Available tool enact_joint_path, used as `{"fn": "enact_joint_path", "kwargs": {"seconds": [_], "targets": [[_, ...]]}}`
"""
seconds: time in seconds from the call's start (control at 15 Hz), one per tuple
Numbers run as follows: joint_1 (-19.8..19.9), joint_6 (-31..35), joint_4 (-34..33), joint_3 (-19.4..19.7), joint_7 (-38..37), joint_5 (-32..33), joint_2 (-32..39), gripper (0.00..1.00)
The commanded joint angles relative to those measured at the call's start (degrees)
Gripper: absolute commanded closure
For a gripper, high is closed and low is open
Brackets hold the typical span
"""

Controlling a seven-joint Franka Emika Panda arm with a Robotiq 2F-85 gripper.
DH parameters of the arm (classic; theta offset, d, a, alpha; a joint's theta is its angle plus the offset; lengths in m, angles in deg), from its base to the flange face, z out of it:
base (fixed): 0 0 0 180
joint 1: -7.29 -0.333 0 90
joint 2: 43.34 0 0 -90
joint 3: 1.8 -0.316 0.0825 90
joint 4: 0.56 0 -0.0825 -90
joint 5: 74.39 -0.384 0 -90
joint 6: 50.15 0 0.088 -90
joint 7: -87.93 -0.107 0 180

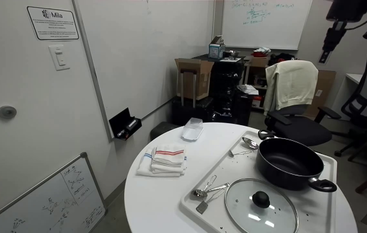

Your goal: Put the clear lid on the black pot

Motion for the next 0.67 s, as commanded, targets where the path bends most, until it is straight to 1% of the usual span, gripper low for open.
{"fn": "enact_joint_path", "kwargs": {"seconds": [0.0,0.33,0.6], "targets": [[-1.23,5.92,2.11,-3.37,-3.58,3.43,4.95,0.00],[-3.49,14.27,3.94,-7.49,-8.07,8.53,13.84,0.00],[-5.26,21.02,3.41,-8.77,-11.77,13.42,21.82,0.00]]}}
